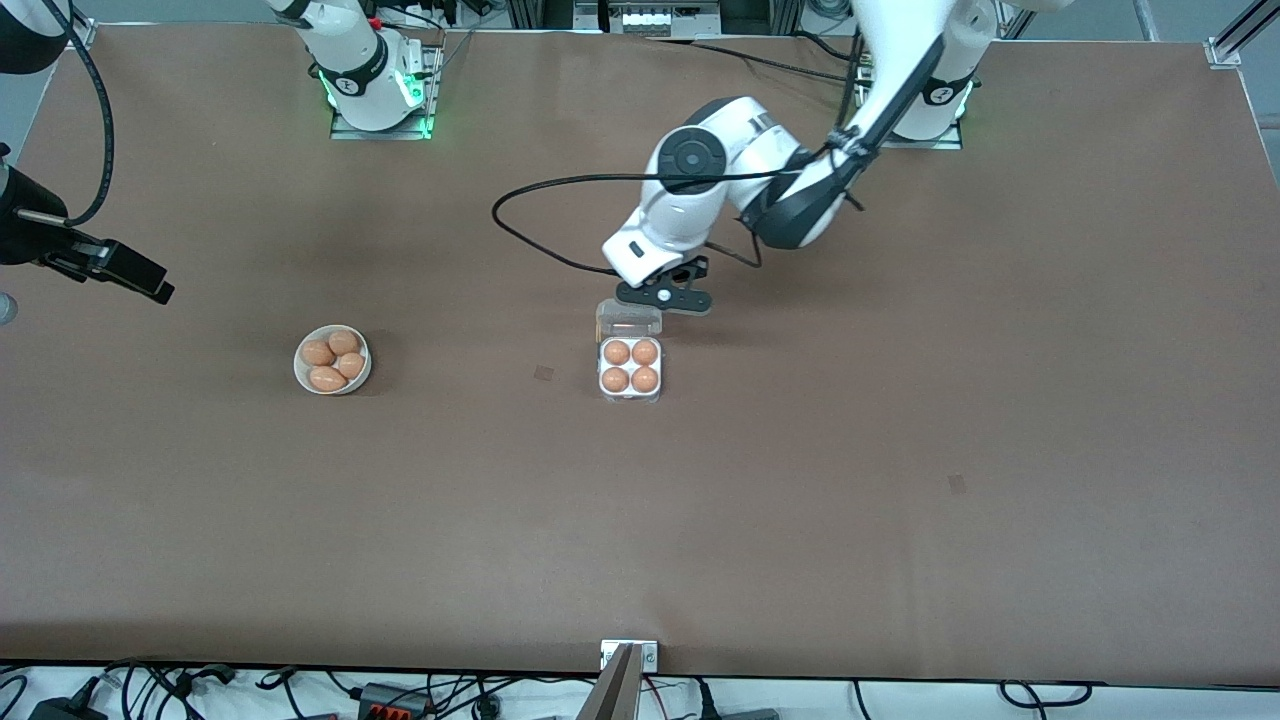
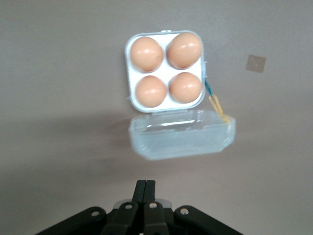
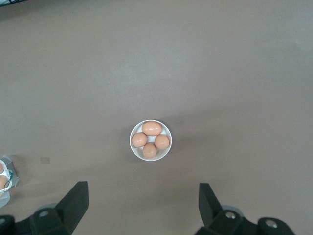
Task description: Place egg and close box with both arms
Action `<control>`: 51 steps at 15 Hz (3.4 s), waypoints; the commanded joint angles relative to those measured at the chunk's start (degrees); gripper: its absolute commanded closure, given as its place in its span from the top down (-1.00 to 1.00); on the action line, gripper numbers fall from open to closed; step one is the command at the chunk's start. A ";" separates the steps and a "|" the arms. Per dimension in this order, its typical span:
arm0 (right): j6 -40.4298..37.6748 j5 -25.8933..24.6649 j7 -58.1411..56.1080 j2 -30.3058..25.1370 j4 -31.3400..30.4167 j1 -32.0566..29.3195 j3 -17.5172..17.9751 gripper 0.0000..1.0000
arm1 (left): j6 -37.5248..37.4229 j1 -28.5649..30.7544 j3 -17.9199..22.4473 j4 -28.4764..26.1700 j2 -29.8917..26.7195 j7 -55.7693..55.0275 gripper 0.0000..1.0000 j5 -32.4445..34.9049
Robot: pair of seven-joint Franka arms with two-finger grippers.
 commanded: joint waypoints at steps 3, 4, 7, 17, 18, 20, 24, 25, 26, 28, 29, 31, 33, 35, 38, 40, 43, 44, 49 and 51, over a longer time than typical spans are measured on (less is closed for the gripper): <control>0.05 -0.61 0.89 -0.26 -0.31 0.35 0.30 1.00 | 3.61 -4.29 0.24 -0.22 2.91 -6.96 -0.98 5.40; 0.14 -0.44 0.54 -0.26 -0.31 0.35 0.30 1.00 | 3.61 -4.65 0.33 -0.31 3.00 -7.14 -0.98 5.76; 0.05 -0.61 0.19 -0.09 -0.14 0.70 0.30 1.00 | 4.66 -4.56 0.25 -0.04 4.49 -9.06 -0.99 13.80; 0.14 -1.93 -0.08 -0.26 0.04 3.69 0.30 1.00 | 18.99 -4.03 4.29 2.15 8.01 -11.98 -0.99 23.51; 0.23 -1.93 -0.16 -0.18 0.04 3.69 0.30 1.00 | 18.99 -3.77 4.20 2.07 7.84 -12.07 -0.99 23.43; 0.32 -1.93 -0.25 -0.09 0.04 3.78 0.30 1.00 | 18.21 -3.42 4.20 1.45 7.05 -12.24 -0.98 23.34; 1.10 -1.76 -1.74 0.17 0.04 3.96 0.31 1.00 | 4.09 -0.53 2.63 1.89 2.92 -11.02 -0.94 22.90; 1.19 -1.76 -2.27 0.17 0.04 4.22 0.30 1.00 | -0.21 0.00 2.27 1.89 1.78 -10.23 -0.94 22.81; 1.20 -1.76 -2.27 0.17 0.04 4.22 0.39 1.00 | -4.69 0.18 2.09 2.06 1.25 -9.52 -0.89 22.72; 1.28 -1.67 -2.36 0.17 0.04 4.39 0.30 1.00 | -14.18 0.62 2.00 3.63 0.02 -4.02 -0.70 22.63; 1.28 -1.58 -2.36 0.09 0.04 4.40 0.39 1.00 | -20.32 0.71 2.00 4.52 -0.42 2.55 -0.56 22.63; 1.20 -1.58 -2.45 0.09 0.13 4.48 0.39 1.00 | -31.05 1.67 2.09 8.20 -0.69 14.60 0.22 22.63; 1.20 -1.58 -2.98 0.00 0.13 4.48 0.39 1.00 | -36.97 3.51 1.92 11.63 -0.95 19.91 1.00 22.11; 1.11 -1.41 -2.89 0.00 0.04 5.01 0.31 1.00 | -40.49 5.53 2.26 15.14 -1.57 20.45 1.00 19.14; 0.84 -1.40 -2.89 0.09 0.12 5.01 0.30 1.00 | -43.40 14.04 1.83 21.03 -2.53 20.54 1.00 10.36; 1.19 -1.40 -2.98 0.09 0.12 4.84 0.30 1.00 | -44.02 19.58 1.74 22.02 -4.63 20.54 1.00 6.39; 1.28 -1.40 -3.24 0.17 0.39 5.10 0.30 1.00 | -44.02 29.07 1.83 25.25 -6.93 20.63 1.00 -0.02; 1.20 -1.40 -3.15 0.17 0.39 5.19 0.30 1.00 | -44.02 30.84 2.52 25.62 -8.15 20.63 1.00 -2.13; 1.20 -1.49 -3.24 0.09 0.39 5.36 0.30 1.00 | -41.93 30.68 13.06 14.77 -21.13 38.07 1.00 -3.65; 1.20 -1.49 -3.15 0.09 0.39 5.45 0.30 1.00 | -37.54 28.85 17.10 5.54 -27.99 43.38 1.00 -3.56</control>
